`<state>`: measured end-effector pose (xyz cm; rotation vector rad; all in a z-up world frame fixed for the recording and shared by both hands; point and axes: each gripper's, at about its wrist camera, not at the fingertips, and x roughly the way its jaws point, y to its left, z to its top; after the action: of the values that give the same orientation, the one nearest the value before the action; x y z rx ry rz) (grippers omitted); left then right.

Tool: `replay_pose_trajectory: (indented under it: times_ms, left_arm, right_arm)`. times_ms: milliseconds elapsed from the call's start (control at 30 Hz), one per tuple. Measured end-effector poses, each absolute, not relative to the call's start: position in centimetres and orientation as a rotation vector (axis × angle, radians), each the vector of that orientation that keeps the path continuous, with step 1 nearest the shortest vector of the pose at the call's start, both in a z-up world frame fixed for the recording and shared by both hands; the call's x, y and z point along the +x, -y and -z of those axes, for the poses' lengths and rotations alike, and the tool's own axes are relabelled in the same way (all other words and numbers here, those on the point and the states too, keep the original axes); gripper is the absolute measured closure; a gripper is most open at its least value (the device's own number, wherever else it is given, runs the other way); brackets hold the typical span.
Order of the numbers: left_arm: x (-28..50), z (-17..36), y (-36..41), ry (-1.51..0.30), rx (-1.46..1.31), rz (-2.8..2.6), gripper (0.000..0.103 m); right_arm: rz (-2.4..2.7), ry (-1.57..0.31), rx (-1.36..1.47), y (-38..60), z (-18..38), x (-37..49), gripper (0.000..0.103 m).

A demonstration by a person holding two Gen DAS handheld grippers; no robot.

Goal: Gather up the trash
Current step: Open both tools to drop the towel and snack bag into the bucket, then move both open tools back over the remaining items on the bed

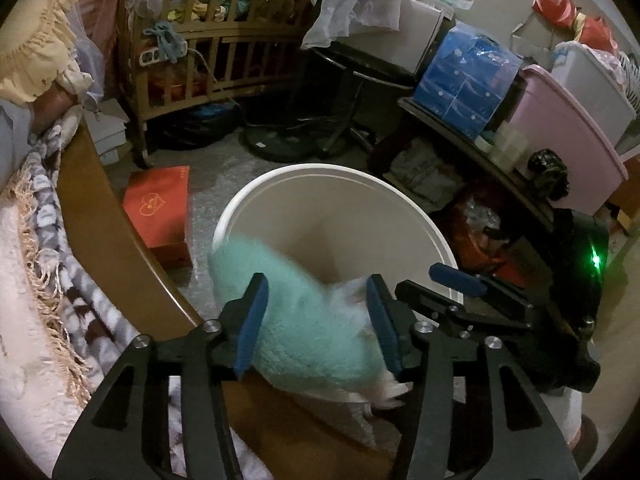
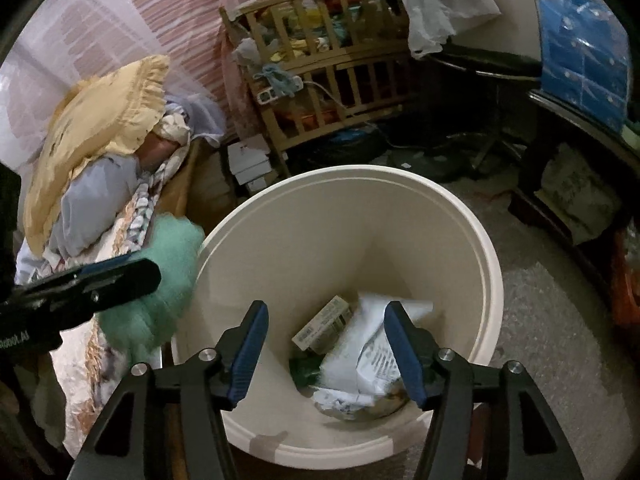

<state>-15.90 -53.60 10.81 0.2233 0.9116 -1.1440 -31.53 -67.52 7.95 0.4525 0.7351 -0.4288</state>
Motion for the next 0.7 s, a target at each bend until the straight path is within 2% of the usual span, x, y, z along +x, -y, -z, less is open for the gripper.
replay_pose_trajectory:
  times_ms: [700]
  left_arm:
    - [-14.2,-12.3,44.8,-0.821,0.262,0.951,0.050]
  right_arm:
    - [0.301,-0.755,0.391,62.0,-8.9,-29.1,0.039]
